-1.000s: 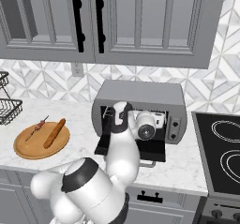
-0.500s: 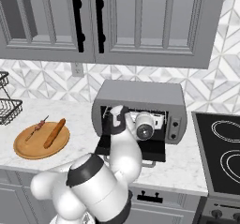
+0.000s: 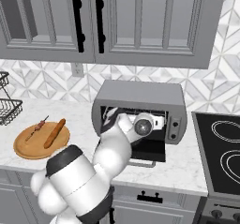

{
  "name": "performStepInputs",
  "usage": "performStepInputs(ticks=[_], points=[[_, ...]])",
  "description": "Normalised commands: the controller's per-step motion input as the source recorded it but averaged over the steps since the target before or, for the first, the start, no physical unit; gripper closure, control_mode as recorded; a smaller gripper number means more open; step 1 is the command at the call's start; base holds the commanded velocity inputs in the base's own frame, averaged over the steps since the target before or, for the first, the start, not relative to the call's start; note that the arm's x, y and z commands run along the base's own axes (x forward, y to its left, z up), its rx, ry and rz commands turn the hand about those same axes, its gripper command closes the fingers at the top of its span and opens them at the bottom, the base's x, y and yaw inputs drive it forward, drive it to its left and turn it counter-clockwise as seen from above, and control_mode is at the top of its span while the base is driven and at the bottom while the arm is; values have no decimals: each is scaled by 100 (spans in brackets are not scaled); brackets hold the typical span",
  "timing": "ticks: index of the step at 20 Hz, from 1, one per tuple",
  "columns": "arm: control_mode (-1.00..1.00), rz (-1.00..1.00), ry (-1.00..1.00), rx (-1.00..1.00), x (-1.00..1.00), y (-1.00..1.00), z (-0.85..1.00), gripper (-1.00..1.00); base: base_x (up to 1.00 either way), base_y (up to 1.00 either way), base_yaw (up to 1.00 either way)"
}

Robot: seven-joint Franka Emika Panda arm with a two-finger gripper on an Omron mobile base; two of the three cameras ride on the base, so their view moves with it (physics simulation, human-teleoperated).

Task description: Pick up the kebab skewer and baguette bread, and place them inside the toaster oven. Close the toaster oven door and start by setting the timer.

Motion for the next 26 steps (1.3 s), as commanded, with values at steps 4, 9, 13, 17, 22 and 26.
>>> performStepInputs(ticks=[4, 9, 13, 17, 22, 26], points=[[-100, 0, 24, -1, -65, -3, -68, -100, 0, 0, 0], [-100, 0, 25, 0, -63, 0, -63, -100, 0, 0, 0], [-100, 0, 24, 0, -59, 0, -58, -100, 0, 0, 0], [-100, 0, 23, 0, -50, 0, -54, -100, 0, 0, 0], [-100, 0, 21, 0, -50, 0, -52, -100, 0, 0, 0], [-100, 0, 19, 0, -58, 0, -63, -100, 0, 0, 0]])
